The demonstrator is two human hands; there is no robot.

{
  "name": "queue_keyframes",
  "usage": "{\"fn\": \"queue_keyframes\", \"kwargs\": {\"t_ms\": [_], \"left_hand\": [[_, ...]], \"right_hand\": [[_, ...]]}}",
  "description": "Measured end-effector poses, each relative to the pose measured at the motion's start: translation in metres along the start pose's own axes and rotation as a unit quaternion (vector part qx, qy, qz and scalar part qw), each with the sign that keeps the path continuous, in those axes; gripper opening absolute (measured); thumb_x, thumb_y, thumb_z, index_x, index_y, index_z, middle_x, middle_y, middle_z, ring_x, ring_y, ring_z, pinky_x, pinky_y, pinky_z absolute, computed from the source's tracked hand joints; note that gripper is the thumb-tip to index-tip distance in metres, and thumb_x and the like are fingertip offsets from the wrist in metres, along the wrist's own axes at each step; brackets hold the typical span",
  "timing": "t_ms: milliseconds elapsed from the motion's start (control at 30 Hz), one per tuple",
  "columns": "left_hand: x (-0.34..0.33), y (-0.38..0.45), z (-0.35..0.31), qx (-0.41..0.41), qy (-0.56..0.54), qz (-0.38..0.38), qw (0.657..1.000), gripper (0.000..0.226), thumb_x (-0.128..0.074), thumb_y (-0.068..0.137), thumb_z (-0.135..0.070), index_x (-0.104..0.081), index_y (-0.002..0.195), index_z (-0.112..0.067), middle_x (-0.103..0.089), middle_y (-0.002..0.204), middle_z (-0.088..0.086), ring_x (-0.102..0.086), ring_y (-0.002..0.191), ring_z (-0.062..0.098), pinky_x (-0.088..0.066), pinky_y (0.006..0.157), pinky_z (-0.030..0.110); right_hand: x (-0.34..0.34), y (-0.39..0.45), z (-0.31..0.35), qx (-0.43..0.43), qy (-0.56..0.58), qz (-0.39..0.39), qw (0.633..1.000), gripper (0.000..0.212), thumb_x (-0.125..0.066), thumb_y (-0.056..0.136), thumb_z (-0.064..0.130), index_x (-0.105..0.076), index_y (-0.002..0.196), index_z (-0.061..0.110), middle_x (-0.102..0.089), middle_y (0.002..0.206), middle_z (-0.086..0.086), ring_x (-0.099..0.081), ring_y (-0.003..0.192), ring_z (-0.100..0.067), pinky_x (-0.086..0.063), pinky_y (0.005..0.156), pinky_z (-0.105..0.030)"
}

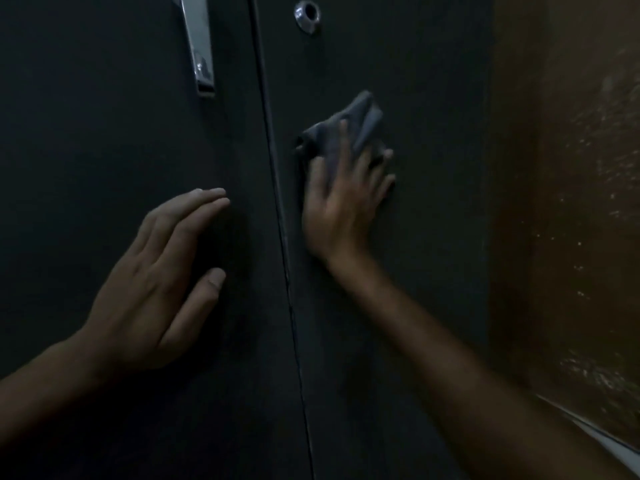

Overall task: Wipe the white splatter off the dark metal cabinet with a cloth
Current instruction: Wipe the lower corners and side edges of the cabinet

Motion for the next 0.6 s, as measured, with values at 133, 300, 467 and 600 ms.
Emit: {"fn": "queue_keyframes", "kwargs": {"t_ms": [133,300,467,600], "left_hand": [[0.008,-0.001,0.003,0.024,-0.046,-0.010,0.999,0.064,-0.042,0.097,-0.030,-0.039,0.153,0.000,-0.036,0.161,0.007,-0.032,0.151,0.019,-0.026,0.124,0.033],[0.016,0.002,0.000,0.032,-0.080,-0.036,0.996,0.063,-0.042,0.097,-0.030,-0.041,0.152,0.001,-0.040,0.158,0.010,-0.034,0.148,0.015,-0.027,0.121,0.027],[0.030,0.005,0.009,0.038,-0.089,-0.083,0.992,0.062,-0.040,0.097,-0.031,-0.044,0.150,0.002,-0.043,0.153,0.014,-0.037,0.144,0.018,-0.030,0.118,0.027],[0.048,0.002,0.015,0.039,-0.099,-0.098,0.989,0.060,-0.039,0.096,-0.027,-0.047,0.146,0.004,-0.045,0.149,0.012,-0.042,0.141,0.022,-0.032,0.117,0.032]], "right_hand": [[-0.016,-0.173,0.062,0.330,0.000,0.133,0.935,0.057,-0.046,0.103,0.045,-0.047,0.155,0.023,-0.019,0.168,-0.021,-0.007,0.155,-0.052,-0.016,0.121,-0.069],[-0.008,-0.164,0.038,0.422,-0.034,0.174,0.889,0.057,-0.045,0.102,0.042,-0.045,0.156,0.022,-0.024,0.166,-0.022,-0.010,0.155,-0.048,-0.023,0.121,-0.064],[-0.009,-0.042,0.104,0.169,0.018,0.019,0.985,0.062,-0.036,0.105,0.045,-0.031,0.161,0.020,-0.020,0.168,-0.022,-0.008,0.156,-0.047,-0.012,0.124,-0.063],[-0.019,-0.182,0.110,0.275,0.050,0.112,0.954,0.062,-0.044,0.107,0.042,-0.024,0.163,0.024,-0.011,0.170,-0.021,0.000,0.156,-0.050,-0.016,0.123,-0.066]]}}
Point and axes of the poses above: each hand's wrist, its own y-axis towards the middle knuckle, its own x-axis out of the back of the hand, z = x × y, the point moved 10 cm from there along y, towards the middle knuckle
